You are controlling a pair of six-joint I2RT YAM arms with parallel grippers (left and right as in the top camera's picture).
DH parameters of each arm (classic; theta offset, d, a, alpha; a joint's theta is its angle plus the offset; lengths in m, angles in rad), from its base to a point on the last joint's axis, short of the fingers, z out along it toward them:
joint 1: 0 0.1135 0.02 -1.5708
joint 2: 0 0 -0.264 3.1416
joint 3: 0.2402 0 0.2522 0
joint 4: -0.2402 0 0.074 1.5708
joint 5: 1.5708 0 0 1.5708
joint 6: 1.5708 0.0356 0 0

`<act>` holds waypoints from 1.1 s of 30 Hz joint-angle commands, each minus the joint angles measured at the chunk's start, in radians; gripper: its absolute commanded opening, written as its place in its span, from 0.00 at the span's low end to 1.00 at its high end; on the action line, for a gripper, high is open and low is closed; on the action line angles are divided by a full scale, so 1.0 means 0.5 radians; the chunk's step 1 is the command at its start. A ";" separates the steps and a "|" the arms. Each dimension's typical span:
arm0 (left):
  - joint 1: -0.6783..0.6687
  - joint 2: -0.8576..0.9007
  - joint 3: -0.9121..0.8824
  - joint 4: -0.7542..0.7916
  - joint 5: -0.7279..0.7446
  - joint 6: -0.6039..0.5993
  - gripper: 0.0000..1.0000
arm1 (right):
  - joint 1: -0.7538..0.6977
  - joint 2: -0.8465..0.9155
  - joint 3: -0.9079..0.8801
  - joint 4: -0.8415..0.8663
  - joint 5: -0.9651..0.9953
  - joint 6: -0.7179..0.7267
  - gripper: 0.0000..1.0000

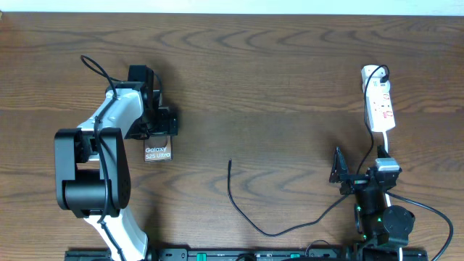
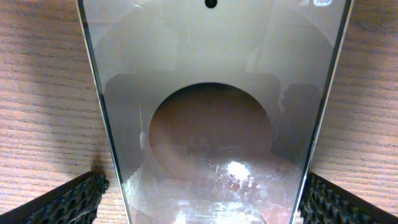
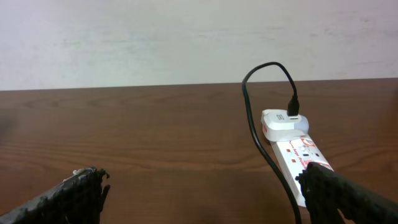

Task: Plug charger to phone and switch on socket
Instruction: 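Lower the left gripper and close it on the phone's edges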

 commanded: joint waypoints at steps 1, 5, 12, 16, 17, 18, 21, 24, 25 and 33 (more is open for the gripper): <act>0.001 0.103 -0.080 0.032 0.145 0.010 1.00 | 0.011 -0.011 -0.003 -0.009 0.008 -0.024 0.99; 0.001 0.103 -0.080 0.032 0.145 0.010 1.00 | 0.011 -0.011 -0.003 -0.010 0.008 -0.024 0.99; 0.001 0.103 -0.080 0.032 0.145 0.010 1.00 | 0.011 -0.011 -0.003 -0.009 0.008 -0.024 0.99; 0.001 0.103 -0.080 0.032 0.145 0.010 1.00 | 0.011 -0.011 -0.003 -0.009 0.008 -0.024 0.99; 0.001 0.103 -0.080 0.032 0.145 0.010 1.00 | 0.011 -0.011 -0.003 -0.010 0.008 -0.024 0.99; 0.001 0.103 -0.080 0.032 0.145 0.010 1.00 | 0.011 -0.011 -0.003 -0.009 0.008 -0.024 0.99; 0.001 0.103 -0.080 0.031 0.146 0.009 1.00 | 0.011 -0.011 -0.003 -0.009 0.008 -0.024 0.99; 0.001 0.103 -0.080 0.031 0.147 0.002 1.00 | 0.011 -0.011 -0.003 -0.010 0.008 -0.024 0.99; 0.001 0.103 -0.080 0.031 0.152 0.002 1.00 | 0.011 -0.011 -0.003 -0.009 0.008 -0.024 0.99; 0.001 0.103 -0.166 0.124 0.151 0.002 1.00 | 0.011 -0.011 -0.003 -0.009 0.008 -0.024 0.99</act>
